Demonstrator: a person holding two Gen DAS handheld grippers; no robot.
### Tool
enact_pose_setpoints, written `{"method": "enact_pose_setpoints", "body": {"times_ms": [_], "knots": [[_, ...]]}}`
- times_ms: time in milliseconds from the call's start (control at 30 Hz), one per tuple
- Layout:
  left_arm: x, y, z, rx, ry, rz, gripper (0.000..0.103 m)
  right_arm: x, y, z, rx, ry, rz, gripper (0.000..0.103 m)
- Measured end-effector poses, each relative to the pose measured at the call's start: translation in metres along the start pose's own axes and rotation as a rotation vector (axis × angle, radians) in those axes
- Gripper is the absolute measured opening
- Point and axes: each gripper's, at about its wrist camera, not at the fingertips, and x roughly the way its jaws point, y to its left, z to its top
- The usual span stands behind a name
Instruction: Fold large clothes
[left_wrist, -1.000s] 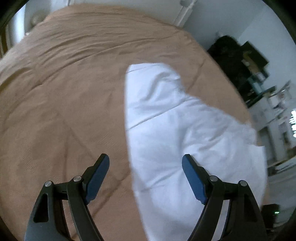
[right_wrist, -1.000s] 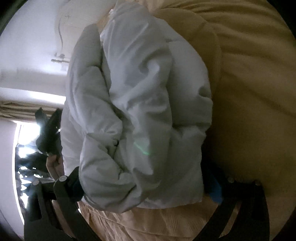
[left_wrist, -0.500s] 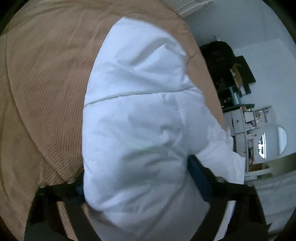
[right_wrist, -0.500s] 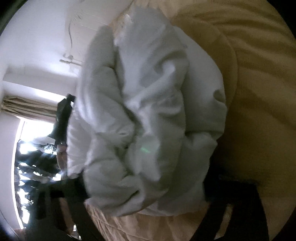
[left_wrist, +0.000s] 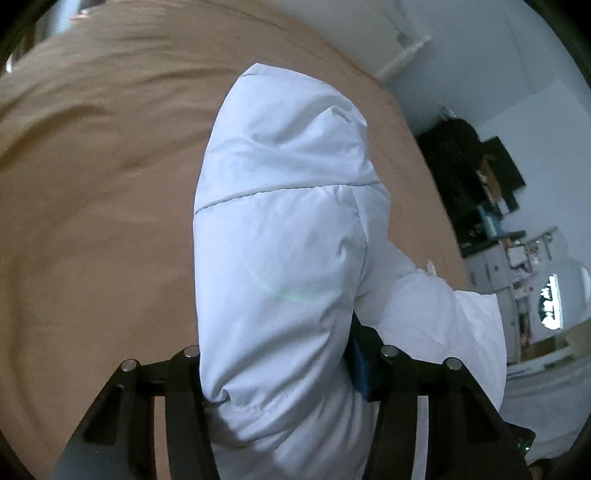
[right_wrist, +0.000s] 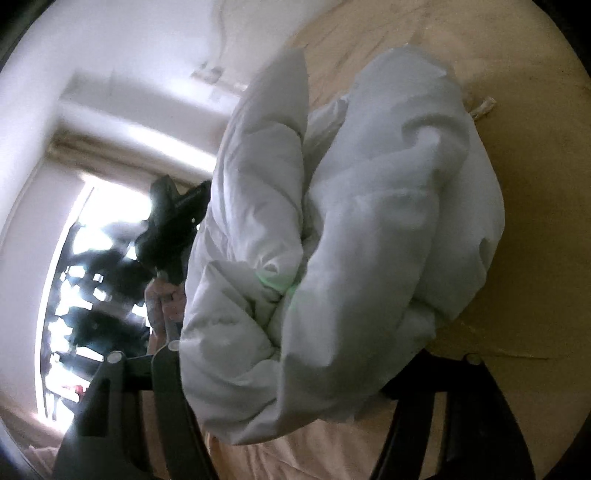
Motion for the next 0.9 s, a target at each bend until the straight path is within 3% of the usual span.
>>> {"method": "enact_pose_setpoints", "body": {"times_ms": [100, 167, 200, 300, 400, 467, 533, 600, 700, 767, 900], "knots": [[-0.002, 0.044, -0.003, -0.06, 0.014, 0.055, 0.053, 0.045, 0.002, -0.011, -0.009, 0.093, 0.017, 0.067], [0.005, 0.069, -0.008, -0.136, 0.02, 0.014, 0.056, 0.08, -0.02, -0.02, 0.049, 0.176, -0.004, 0.07], [0.006, 0.079, -0.011, -0.163, 0.007, -0.013, 0.057, 0.088, -0.031, -0.021, 0.087, 0.188, -0.016, 0.077], [-0.003, 0.079, -0.013, -0.135, -0.029, -0.002, 0.06, 0.095, -0.059, -0.02, 0.2, 0.214, 0.009, 0.084], [-0.002, 0.063, -0.01, -0.102, -0.017, 0.035, 0.062, 0.095, -0.063, -0.018, 0.193, 0.212, -0.005, 0.084], [-0.001, 0.043, -0.008, -0.119, -0.018, 0.036, 0.062, 0.096, -0.067, -0.02, 0.197, 0.208, -0.005, 0.085], [-0.019, 0.048, -0.01, -0.15, -0.04, 0.038, 0.062, 0.101, -0.071, -0.021, 0.209, 0.205, -0.003, 0.087], [-0.048, 0.048, -0.014, -0.158, -0.098, 0.083, 0.062, 0.103, -0.077, -0.023, 0.223, 0.201, 0.003, 0.088], [-0.112, 0.038, -0.029, -0.125, -0.283, 0.29, 0.065, 0.094, -0.083, -0.021, 0.222, 0.199, 0.001, 0.09], [-0.136, 0.021, -0.045, -0.1, -0.355, 0.383, 0.071, 0.088, -0.086, -0.019, 0.223, 0.2, -0.005, 0.091], [-0.142, -0.016, -0.093, -0.001, -0.357, 0.473, 0.072, 0.083, -0.081, -0.016, 0.228, 0.199, -0.048, 0.091]]}}
